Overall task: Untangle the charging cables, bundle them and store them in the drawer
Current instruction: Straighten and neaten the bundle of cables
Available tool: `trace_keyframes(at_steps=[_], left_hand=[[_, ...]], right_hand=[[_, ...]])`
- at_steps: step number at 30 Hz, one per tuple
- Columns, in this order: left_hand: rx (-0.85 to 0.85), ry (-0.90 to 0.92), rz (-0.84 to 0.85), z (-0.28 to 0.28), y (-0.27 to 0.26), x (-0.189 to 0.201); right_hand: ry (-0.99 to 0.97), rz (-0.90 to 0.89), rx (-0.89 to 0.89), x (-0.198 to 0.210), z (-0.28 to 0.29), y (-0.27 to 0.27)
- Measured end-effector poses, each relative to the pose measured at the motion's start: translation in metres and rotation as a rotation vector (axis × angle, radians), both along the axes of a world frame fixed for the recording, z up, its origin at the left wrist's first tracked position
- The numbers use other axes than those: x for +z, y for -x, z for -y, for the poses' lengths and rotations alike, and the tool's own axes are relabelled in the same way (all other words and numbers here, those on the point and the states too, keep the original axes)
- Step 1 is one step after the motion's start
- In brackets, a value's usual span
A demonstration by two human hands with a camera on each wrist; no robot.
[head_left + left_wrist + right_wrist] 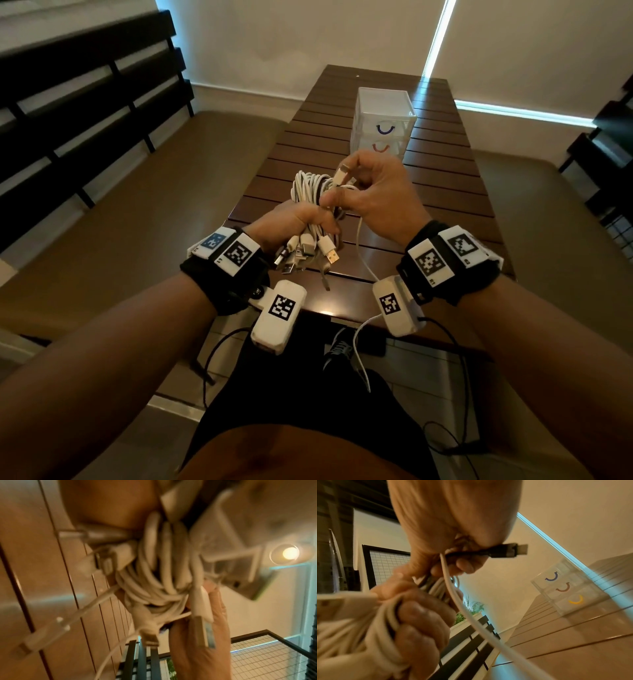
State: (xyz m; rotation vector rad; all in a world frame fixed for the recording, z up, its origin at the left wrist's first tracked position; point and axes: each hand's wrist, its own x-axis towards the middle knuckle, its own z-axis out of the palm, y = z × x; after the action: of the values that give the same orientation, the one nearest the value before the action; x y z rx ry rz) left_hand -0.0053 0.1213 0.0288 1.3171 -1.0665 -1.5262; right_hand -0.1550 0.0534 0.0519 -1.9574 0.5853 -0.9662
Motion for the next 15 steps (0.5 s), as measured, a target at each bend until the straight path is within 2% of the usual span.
trace_keyframes(at_steps=[3, 7, 11, 15], left_hand=[[-0.078, -0.001, -0.136, -0.004, 0.009, 0.002], [-0.021, 0.099, -0.224, -0.002, 0.016, 0.004], [0.028, 0.193, 0.076, -0.004, 0.023, 0.008], [0.044, 0.251, 0.157, -0.004, 0.029, 0.009]], right_hand=[[0.003, 0.098, -0.146, -0.003, -0.007, -0.006], [-0.002, 0.146, -0.227, -0.008, -0.013, -0.017], [-0.120, 0.063, -0.235, -0.009, -0.012, -0.021], [-0.160, 0.064, -0.266, -0.010, -0.017, -0.022]])
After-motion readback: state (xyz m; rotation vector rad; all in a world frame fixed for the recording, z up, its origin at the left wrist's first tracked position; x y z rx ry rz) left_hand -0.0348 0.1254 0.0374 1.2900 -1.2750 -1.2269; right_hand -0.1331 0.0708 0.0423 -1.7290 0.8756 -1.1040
